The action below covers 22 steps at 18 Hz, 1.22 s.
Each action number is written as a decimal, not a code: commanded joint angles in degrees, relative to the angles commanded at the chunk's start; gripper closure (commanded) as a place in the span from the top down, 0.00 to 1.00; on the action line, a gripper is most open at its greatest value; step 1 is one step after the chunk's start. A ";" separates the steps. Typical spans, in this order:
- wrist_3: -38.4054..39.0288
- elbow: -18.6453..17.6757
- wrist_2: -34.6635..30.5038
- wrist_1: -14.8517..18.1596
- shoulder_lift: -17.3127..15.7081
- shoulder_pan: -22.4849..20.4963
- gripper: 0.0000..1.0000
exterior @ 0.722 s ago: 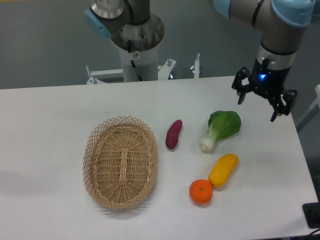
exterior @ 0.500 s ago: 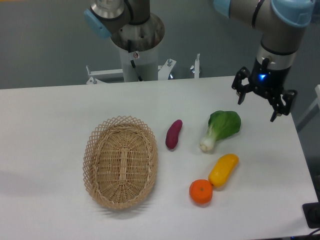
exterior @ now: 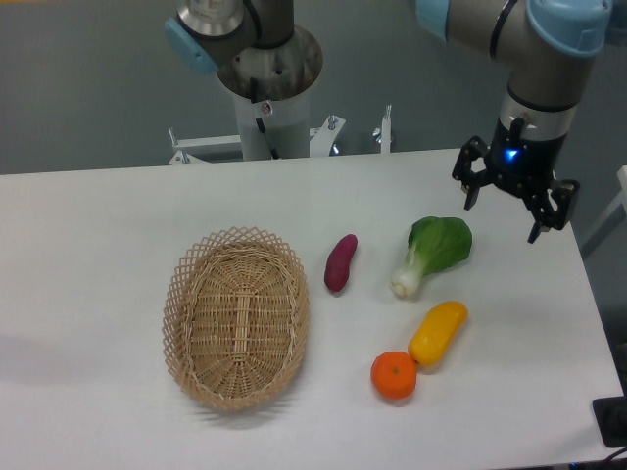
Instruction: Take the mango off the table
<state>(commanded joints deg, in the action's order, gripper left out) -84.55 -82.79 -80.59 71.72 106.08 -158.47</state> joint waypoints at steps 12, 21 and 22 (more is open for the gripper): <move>9.48 0.53 0.26 -14.30 12.47 5.36 1.00; 12.13 -1.31 0.17 -18.45 16.70 7.46 1.00; 12.04 -2.27 0.09 -19.59 16.79 7.82 1.00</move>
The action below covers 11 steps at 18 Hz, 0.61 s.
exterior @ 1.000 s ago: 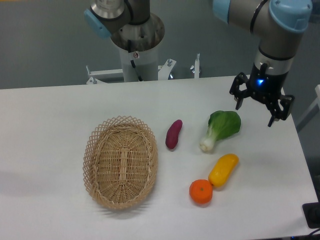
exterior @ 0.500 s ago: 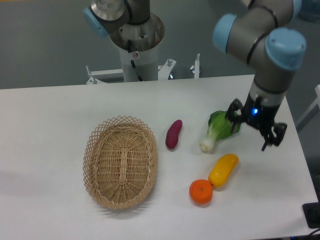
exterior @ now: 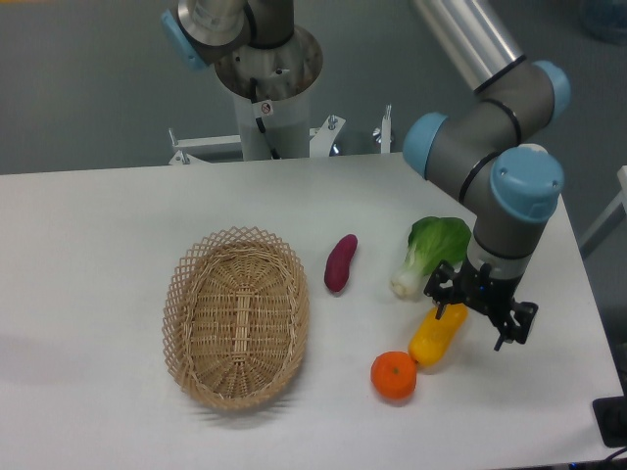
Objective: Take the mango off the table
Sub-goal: 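Move the open gripper down over the yellow mango, then lower the gripper around the mango and close the fingers on it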
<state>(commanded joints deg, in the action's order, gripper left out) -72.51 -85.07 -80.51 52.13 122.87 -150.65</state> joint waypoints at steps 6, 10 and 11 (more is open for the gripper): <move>-0.53 -4.84 -0.70 -6.78 0.00 0.09 1.00; -0.53 -6.25 -2.80 -6.95 0.09 0.18 1.00; -0.44 -6.60 -4.12 -6.95 0.18 0.27 1.00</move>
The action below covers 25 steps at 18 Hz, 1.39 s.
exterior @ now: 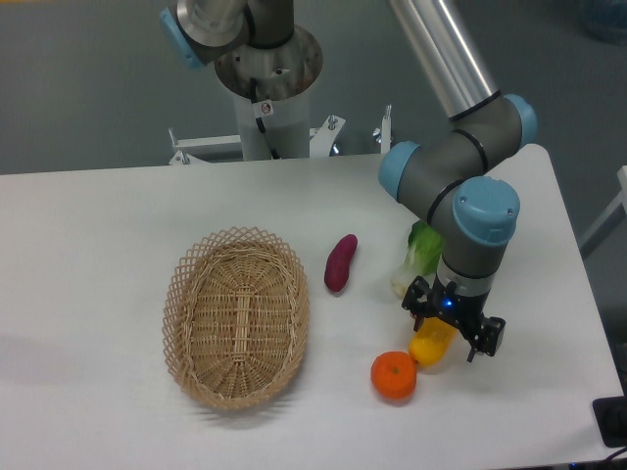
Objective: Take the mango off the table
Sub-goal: 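Lower the gripper around the mango and close the fingers on it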
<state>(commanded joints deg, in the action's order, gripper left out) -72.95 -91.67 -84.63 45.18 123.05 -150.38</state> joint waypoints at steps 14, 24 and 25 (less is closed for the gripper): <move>0.44 -0.79 -1.33 -0.26 1.14 1.41 1.00; -0.26 -0.80 -1.86 -2.29 0.88 1.32 0.46; -0.35 -0.62 -1.86 -2.29 0.79 1.32 0.45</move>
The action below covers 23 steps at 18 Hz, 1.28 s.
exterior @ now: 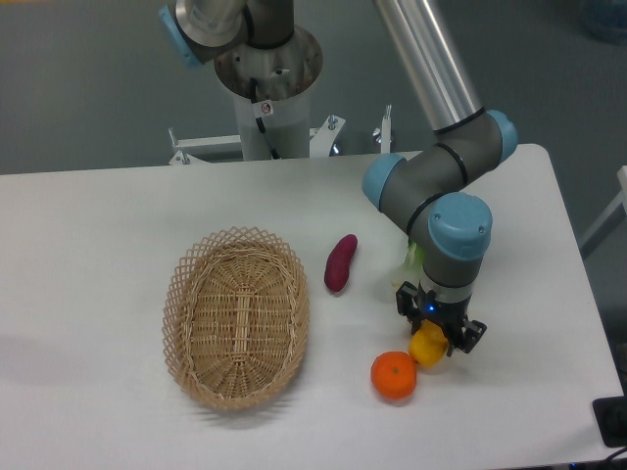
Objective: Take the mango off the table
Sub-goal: 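Lower the gripper around the mango and close the fingers on it, then lift the grasped mango up off the table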
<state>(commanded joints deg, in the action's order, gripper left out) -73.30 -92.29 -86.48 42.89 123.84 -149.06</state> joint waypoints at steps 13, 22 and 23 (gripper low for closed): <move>4.46 3.17 8.16 0.97 -7.64 -0.62 0.44; 21.87 2.37 13.54 1.75 -17.31 3.34 0.44; 22.49 2.37 13.45 2.98 -18.10 3.60 0.44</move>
<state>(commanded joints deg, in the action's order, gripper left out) -50.81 -89.91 -73.04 45.87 105.74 -145.46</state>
